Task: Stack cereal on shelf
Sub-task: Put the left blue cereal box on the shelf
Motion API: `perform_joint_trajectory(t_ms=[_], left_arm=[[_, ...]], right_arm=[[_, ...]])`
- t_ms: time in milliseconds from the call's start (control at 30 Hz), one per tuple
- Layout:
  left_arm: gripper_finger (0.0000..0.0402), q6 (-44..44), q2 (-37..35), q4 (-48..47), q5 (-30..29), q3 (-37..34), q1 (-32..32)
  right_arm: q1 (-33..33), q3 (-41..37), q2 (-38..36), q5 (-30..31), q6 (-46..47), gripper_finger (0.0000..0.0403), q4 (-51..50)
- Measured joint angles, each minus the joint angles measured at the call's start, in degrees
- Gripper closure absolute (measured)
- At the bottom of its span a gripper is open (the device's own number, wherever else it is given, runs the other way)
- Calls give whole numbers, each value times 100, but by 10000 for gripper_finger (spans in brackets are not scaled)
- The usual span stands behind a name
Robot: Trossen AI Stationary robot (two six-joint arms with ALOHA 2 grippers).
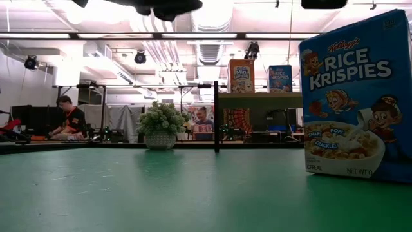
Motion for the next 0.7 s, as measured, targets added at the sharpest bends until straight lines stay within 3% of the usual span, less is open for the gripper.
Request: perform_joint_trajectory(t_ms=[133,300,600,700], left_arm=[[212,-72,0,155,320,2,-157],[212,-605,12,296,334,2,-349],[212,-1056,433,1198,334,-13,-815],[212,-1060,608,1410,332,-20,-933]], right_arm=[[461,-2,197,399,-292,394,46],[1128,-97,164,1436,-360,394,132],[2051,-430,60,3128,226,394,434],[2183,-502,170,3346,565,392,489]])
